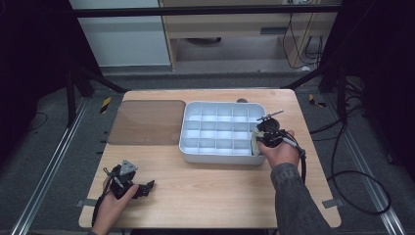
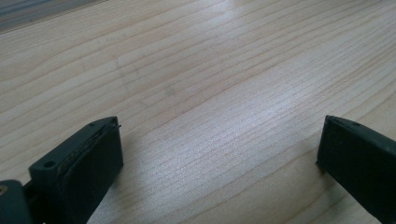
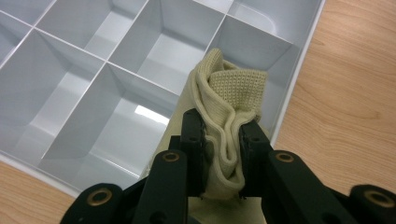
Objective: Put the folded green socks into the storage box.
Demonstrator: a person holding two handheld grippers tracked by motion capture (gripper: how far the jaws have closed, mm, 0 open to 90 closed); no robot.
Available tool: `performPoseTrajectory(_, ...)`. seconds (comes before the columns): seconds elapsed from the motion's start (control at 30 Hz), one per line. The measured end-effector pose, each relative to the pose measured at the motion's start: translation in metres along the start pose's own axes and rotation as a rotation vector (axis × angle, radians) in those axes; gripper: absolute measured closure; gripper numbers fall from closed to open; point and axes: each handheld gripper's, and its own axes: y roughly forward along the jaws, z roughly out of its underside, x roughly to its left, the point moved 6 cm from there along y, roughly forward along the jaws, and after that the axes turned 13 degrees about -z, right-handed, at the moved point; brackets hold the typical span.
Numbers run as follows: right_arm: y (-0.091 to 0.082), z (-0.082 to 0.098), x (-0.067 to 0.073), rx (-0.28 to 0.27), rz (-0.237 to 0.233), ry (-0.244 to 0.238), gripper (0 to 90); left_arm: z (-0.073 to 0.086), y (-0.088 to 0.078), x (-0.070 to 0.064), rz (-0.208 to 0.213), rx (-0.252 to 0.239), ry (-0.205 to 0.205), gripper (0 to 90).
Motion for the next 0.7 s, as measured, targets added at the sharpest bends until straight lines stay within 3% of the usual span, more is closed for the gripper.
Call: performPoseTrajectory(0.7,0.013,0.008,-0.001,0.032,-0.004,-0.004,76.1,0.0,0.0,0.0,-0.001,0.001,-0.001,0.0)
